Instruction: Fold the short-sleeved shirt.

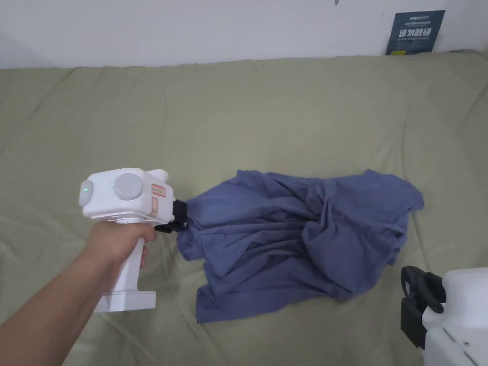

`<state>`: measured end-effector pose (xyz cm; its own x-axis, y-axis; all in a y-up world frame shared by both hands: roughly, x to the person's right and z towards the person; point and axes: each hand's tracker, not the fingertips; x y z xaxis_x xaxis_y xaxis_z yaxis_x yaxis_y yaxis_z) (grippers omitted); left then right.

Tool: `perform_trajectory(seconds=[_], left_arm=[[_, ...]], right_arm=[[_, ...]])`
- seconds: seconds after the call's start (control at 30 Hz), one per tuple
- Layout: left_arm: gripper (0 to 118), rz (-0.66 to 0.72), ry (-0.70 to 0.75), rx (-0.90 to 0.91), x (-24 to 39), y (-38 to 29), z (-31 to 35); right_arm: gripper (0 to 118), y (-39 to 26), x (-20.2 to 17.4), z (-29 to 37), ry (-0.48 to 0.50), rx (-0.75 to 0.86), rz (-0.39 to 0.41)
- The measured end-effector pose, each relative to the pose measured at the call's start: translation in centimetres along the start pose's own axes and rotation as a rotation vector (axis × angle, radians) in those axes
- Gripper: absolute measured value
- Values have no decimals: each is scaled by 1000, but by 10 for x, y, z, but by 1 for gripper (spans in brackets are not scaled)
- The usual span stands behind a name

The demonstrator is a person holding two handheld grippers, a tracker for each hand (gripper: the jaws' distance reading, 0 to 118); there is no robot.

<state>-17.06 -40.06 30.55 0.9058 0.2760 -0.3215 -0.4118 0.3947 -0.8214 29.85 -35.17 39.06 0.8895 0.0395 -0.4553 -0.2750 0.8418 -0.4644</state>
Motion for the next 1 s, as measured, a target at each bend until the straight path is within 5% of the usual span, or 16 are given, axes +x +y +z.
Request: perform_trajectory(seconds=[0.3,0.4,0.43,0.5,0.7,0.83,0.87,0.93,0.97,1.0], left_arm=[[6,-27,-100,84,7,-23,16],[6,-38,-123,89,3,-29,12],[6,-35,-129,93,1,-31,10],[6,-33,-143,95,-3,-32,8],[6,-13,-160,92,-16,-29,1],[6,2,-150,86,-23,-27,-6],[6,1,-146,81,-24,-27,-8],[6,-11,-135,79,-23,-27,-9],[6,-16,-136,78,-23,-27,-10],[6,-18,-139,80,-22,-27,-10]], right_arm=[[4,44,85,-116,-54,-206,-5],[12,67,131,-179,-69,-317,-106],[35,74,145,-199,-70,-339,-143],[118,87,171,-239,-37,-377,-221],[116,103,192,-316,-73,-408,-293],[113,94,184,-342,-33,-574,-325],[104,91,177,-339,8,-610,-309],[22,87,165,-335,17,-610,-256],[9,85,160,-331,-23,-631,-224],[9,88,154,-321,-21,-600,-230]])
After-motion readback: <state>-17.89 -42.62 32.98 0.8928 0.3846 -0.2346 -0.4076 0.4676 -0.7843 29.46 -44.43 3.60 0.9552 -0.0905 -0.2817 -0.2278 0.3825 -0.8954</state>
